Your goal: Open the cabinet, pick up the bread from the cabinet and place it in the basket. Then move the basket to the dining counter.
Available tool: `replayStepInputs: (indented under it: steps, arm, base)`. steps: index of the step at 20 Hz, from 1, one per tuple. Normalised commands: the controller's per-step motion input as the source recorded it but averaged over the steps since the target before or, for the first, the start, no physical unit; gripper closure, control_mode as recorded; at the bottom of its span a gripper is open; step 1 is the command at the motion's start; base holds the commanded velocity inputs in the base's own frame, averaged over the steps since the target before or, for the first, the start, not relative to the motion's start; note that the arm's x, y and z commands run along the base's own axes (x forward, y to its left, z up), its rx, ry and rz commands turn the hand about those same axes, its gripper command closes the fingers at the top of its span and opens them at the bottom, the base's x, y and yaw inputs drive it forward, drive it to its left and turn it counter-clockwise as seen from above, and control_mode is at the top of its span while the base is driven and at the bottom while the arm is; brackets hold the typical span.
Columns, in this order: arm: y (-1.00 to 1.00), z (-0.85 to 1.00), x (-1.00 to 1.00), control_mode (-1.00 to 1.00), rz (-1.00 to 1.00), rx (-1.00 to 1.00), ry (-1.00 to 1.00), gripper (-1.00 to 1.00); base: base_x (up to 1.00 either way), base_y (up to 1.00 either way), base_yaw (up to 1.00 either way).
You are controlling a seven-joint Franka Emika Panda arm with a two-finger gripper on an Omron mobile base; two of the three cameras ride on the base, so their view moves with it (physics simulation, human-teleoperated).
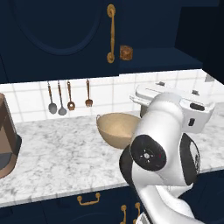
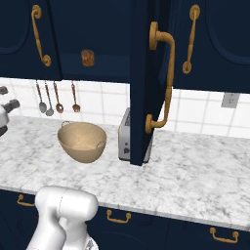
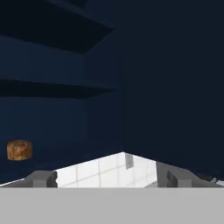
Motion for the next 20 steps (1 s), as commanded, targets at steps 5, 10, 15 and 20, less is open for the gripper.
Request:
replayStepInputs:
  steps: [5, 10, 15, 20]
  arm:
    - [0.53, 0.00, 0.68, -1.00, 0.61, 0.13, 0.11, -1.00]
    - [0.35, 0.00, 0.71, -1.00, 0.57, 0.10, 0.07, -1.00]
    - [0.54, 0.00, 0.20, -1.00, 0.46, 0.03, 0.00, -1.00]
    - [0.43, 0.00, 0.00, -1.00, 0.33, 0.03, -0.11, -1.00]
  base:
    - [0.00, 0.00, 0.00]
    - [0.00, 0.00, 0.00]
    - [0.00, 0.00, 0.00]
    - [0.00, 0.00, 0.00]
